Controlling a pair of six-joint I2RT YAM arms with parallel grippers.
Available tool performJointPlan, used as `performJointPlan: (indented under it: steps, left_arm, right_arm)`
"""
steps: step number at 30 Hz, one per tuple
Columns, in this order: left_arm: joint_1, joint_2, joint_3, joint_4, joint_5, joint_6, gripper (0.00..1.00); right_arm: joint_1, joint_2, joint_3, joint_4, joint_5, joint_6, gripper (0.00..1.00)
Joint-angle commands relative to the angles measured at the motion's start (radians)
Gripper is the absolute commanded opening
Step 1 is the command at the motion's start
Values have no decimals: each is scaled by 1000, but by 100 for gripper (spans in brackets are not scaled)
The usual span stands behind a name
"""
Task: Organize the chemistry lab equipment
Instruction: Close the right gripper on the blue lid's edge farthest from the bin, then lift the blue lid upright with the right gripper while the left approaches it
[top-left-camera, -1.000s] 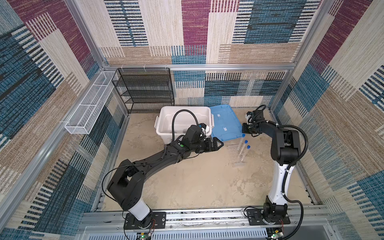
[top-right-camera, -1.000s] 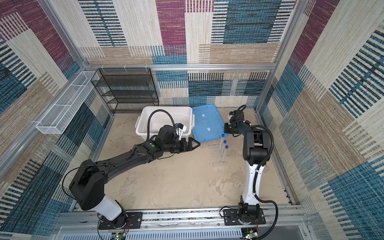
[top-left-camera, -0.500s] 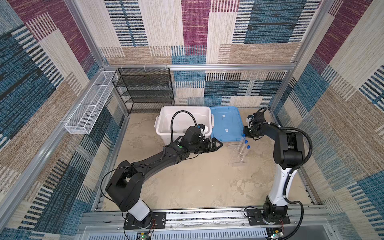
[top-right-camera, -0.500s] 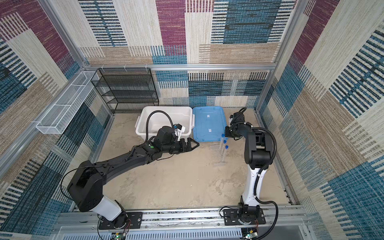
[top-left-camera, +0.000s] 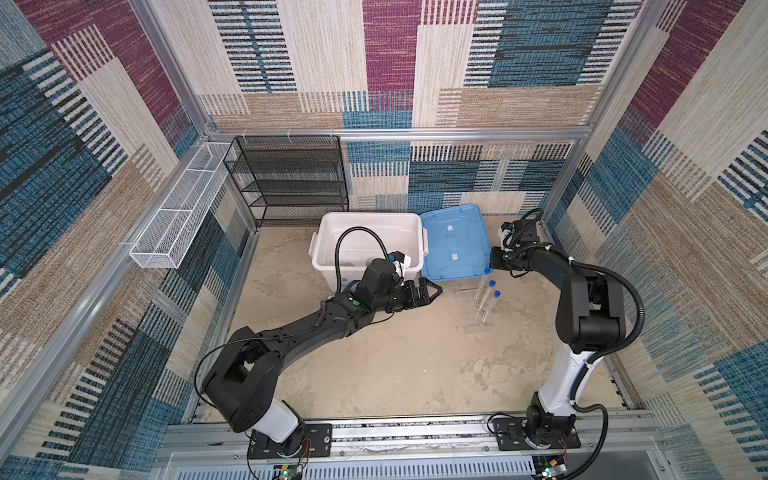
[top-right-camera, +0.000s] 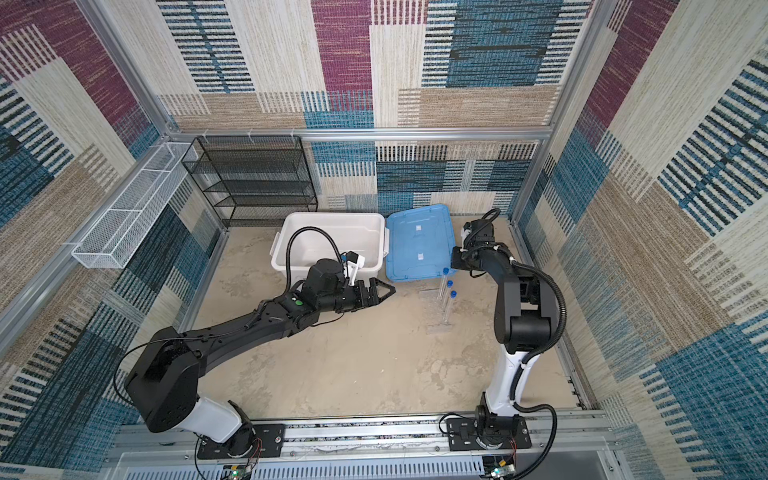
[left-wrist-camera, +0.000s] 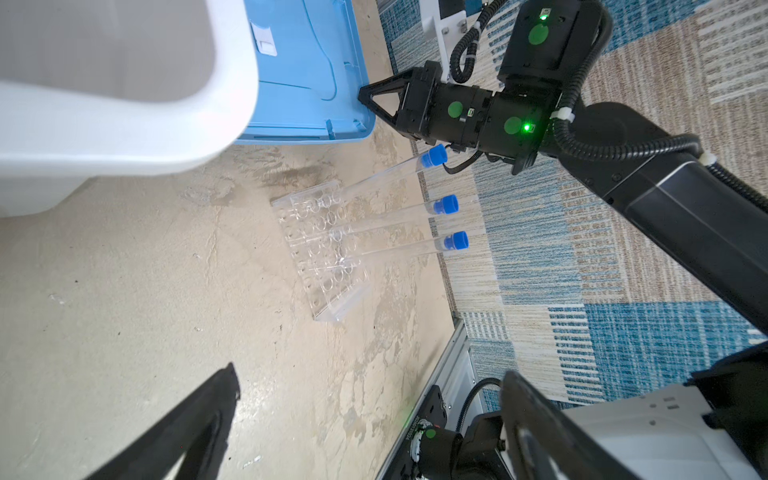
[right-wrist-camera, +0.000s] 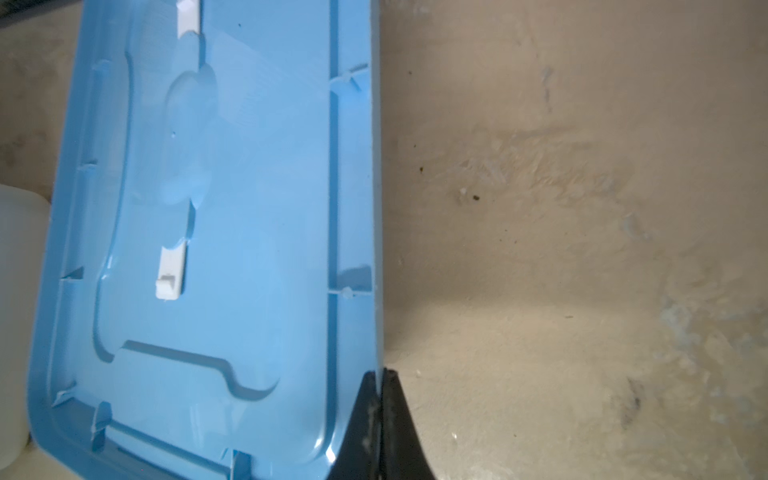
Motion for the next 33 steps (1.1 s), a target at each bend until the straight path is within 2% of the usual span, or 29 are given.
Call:
performJointPlan:
  steps: [1,10,23,28,33]
  left_arm:
    - [3,-19,8,56,-31,4,99]
    - [1,-35,4,57,-49,-2,99]
    - [3,-78,19,-5,-77,55,99]
    - [2,-121,149,-235,-130,258,99]
    - [8,-140,238,-337,-147,381,100]
  right_arm:
    - [0,-41,-4,51,8,15,0]
    - [0,-146,-27,46,41,23,0]
    - [0,-298,-42,90,133,37,0]
    - [0,-371,-44,86,147,37,0]
    - [0,-434,-46,74,133,49,0]
